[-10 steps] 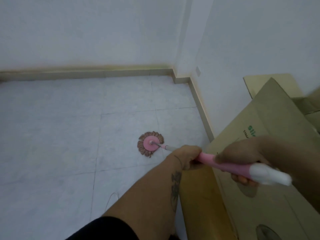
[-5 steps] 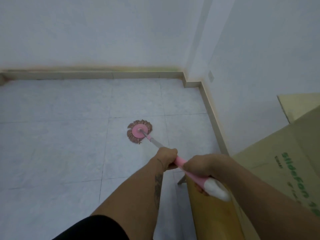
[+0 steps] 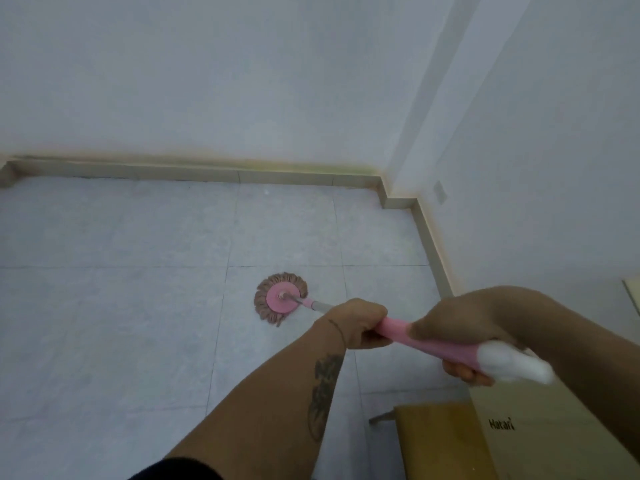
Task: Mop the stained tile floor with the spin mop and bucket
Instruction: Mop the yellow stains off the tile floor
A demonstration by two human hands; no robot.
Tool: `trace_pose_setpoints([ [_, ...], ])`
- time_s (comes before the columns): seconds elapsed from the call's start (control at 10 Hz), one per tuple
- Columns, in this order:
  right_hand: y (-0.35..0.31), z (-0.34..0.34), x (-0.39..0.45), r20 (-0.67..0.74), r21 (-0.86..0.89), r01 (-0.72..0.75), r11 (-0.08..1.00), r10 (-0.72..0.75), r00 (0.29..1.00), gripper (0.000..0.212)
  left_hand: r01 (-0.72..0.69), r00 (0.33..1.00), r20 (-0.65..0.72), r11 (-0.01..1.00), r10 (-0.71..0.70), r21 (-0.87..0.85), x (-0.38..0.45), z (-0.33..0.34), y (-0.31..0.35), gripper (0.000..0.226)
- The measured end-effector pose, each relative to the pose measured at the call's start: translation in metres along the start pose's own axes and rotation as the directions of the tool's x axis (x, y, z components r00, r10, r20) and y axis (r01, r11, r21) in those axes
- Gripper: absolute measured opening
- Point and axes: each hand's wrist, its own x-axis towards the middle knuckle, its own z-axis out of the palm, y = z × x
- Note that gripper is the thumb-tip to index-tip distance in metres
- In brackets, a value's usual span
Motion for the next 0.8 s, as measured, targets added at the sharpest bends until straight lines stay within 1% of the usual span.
trace_pose_setpoints([
  [0.1,-0.013,-0.010,0.003,-0.002,-0.043,0.020,0.999,-0.020,1.000,0.039,0.023,1.000,-0.012,0.997,-0.024,-0.078,-0.001,-0.011,0.010,0.011],
  [0.2,-0.034,-0.009,0.021,-0.003,-0.072,0.025,0.997,-0.025,1.000,0.039,-0.032,0.994,-0.111,0.990,0.017,-0.134,0.001,-0.027,0.013,0.011],
  [0.3,-0.057,-0.006,0.047,-0.009,-0.047,-0.059,0.997,0.059,0.998,0.043,-0.088,0.978,-0.202,0.971,0.042,-0.222,0.010,-0.051,0.014,0.014],
  [0.4,-0.075,-0.009,0.075,0.059,-0.011,-0.130,0.991,0.130,0.990,0.053,-0.124,0.957,-0.289,0.949,0.037,-0.291,0.019,-0.076,0.020,0.016],
  [0.5,-0.093,-0.028,0.092,0.067,-0.059,-0.045,0.997,0.049,0.997,0.048,-0.185,0.938,-0.342,0.918,0.059,-0.350,0.024,-0.095,0.036,0.019],
  [0.6,-0.113,-0.058,0.092,0.049,-0.060,0.032,0.998,-0.029,0.998,0.044,-0.257,0.913,-0.399,0.878,0.084,-0.404,0.021,-0.111,0.062,0.015],
  [0.7,-0.131,-0.085,0.092,0.024,-0.075,0.204,0.976,-0.203,0.979,0.038,-0.308,0.882,-0.464,0.851,0.087,-0.425,0.013,-0.129,0.084,0.011],
  [0.8,-0.158,-0.104,0.092,0.056,-0.172,0.299,0.938,-0.294,0.954,0.040,-0.352,0.845,-0.529,0.823,0.076,-0.445,0.003,-0.154,0.101,0.011],
])
